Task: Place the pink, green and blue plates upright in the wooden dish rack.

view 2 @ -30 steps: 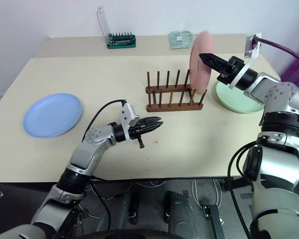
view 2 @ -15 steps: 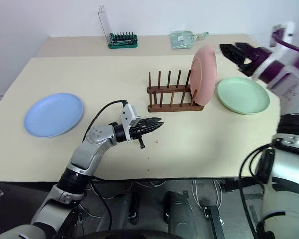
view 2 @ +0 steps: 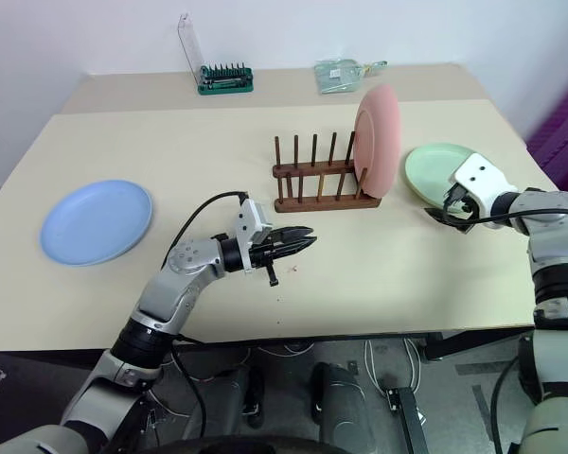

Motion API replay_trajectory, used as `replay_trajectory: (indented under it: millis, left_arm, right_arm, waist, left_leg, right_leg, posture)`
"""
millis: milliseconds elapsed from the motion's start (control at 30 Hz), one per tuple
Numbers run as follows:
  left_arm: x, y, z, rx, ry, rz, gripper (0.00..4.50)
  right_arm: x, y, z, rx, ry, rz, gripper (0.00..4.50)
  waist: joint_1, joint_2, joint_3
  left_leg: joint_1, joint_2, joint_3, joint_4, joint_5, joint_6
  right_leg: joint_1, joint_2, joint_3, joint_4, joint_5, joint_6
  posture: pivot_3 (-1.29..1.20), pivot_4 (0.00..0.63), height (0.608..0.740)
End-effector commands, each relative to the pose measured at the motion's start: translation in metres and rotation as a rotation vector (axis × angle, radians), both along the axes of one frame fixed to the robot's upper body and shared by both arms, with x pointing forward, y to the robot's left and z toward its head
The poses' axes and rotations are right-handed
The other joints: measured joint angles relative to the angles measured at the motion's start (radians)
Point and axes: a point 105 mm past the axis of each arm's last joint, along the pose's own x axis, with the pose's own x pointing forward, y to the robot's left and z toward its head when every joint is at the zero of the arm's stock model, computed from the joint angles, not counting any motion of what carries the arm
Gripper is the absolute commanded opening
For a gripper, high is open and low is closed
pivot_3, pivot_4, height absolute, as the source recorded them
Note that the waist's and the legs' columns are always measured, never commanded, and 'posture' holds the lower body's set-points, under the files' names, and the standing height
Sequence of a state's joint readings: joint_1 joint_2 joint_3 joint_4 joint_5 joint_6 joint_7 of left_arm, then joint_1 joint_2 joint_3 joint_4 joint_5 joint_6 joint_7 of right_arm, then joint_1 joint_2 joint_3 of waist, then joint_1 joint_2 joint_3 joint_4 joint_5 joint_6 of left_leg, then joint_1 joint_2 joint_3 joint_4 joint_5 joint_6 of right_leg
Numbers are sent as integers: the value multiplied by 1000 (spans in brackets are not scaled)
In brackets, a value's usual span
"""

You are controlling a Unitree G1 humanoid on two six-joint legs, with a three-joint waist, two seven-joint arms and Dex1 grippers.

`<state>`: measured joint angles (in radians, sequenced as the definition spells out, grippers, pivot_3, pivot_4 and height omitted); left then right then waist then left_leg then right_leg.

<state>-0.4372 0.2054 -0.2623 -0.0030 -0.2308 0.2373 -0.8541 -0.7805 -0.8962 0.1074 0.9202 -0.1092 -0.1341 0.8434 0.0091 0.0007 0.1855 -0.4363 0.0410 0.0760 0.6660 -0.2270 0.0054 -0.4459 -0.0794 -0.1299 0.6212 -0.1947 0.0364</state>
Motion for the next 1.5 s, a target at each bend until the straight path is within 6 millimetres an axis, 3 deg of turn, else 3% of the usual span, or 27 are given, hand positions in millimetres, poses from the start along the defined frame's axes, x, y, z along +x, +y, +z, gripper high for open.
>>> replay_trajectory:
  millis: [33,133,333,433,500,667,767,800,900,967,1067,1133,1233,1367,1500]
  left_arm:
    - [-6,-4,10,-18,-34,-28,677]
    - [-6,-3,8,-14,-35,-18,677]
    - [-8,-1,6,-15,-30,-8,677]
    - [-8,-1,6,-15,-29,-5,677]
    - [-8,0,6,-14,-31,-1,677]
    - [-7,1,7,-16,-30,2,677]
    - [-8,1,4,-5,-25,-3,677]
    - [-8,1,3,-3,-24,-3,677]
    - [-7,1,4,-4,-26,-1,677]
    - [-6,3,5,-10,-25,9,677]
    - [-6,6,4,-8,-22,21,677]
    - [-7,8,3,-5,-20,24,677]
    - [-7,9,2,-2,-20,28,677]
    - [-5,10,4,-7,-24,44,677]
    - [-6,10,3,-8,-21,45,677]
  right_arm:
    - [7,-2,-6,-87,-13,-14,4149]
    - [12,-6,-6,-78,-32,-59,3085]
    - [13,-5,-5,-87,-48,-52,43]
    - [14,-7,3,-113,-87,-54,43]
    - [17,-10,21,-126,-164,-75,43]
    - [23,-9,113,-103,-490,-122,43]
    - [11,23,181,107,-683,-1,43]
    - [5,31,196,162,-718,36,43]
    - [-10,53,220,335,-726,153,43]
    - [-28,84,238,614,-653,339,43]
    - [-60,131,240,887,-446,645,43]
    - [-65,156,230,1002,-320,720,43]
    - [-65,177,215,1088,-192,730,43]
    - [-34,179,193,1207,-82,557,43]
    - [-19,173,179,1282,-8,455,43]
  waist:
    - [1,0,0]
    - [2,0,0]
    - [3,0,0]
    - [3,0,0]
    - [2,0,0]
    - [3,2,1]
    - [1,1,1]
    - [1,1,1]
    - [4,1,1]
    - [4,1,1]
    - [4,1,1]
    - [3,1,1]
    - [5,1,1]
    - [5,1,1]
    - [4,1,1]
  left_leg:
    - [0,0,0,0,0,0]
    - [1,0,1,0,0,0]
    - [1,-1,1,0,0,0]
    - [2,-1,2,0,0,0]
    - [2,-1,2,0,0,0]
    - [2,-1,3,0,0,0]
    - [2,-1,3,-1,0,0]
    - [2,0,3,-1,0,0]
    - [2,1,3,-1,0,0]
    - [2,2,2,0,0,0]
    - [3,3,2,0,0,0]
    - [3,3,2,0,0,0]
    - [3,3,2,0,0,0]
    - [3,3,3,1,0,0]
    - [1,2,3,1,0,0]
  right_leg:
    - [0,0,0,0,0,0]
    - [0,0,1,0,0,0]
    - [0,0,3,0,0,1]
    - [0,0,4,1,1,1]
    - [0,0,4,1,1,1]
    - [-1,0,6,2,1,1]
    - [-3,0,8,4,0,1]
    - [-3,0,8,4,0,1]
    - [-3,1,8,6,0,1]
    - [-3,1,8,6,0,1]
    - [-3,0,8,7,0,1]
    - [-4,0,8,8,1,1]
    - [-4,0,8,8,2,-2]
    - [-3,-2,8,8,1,0]
    - [-5,-2,8,8,2,-2]
  posture:
    - [0,150,730]
    - [0,150,730]
    - [0,150,730]
    - [0,150,730]
    - [0,150,730]
    - [0,150,730]
    - [0,150,730]
    - [0,150,730]
    - [0,150,730]
    - [0,150,730]
    - [0,150,730]
    - [0,150,730]
    - [0,150,730]
    - [0,150,730]
    - [0,150,730]
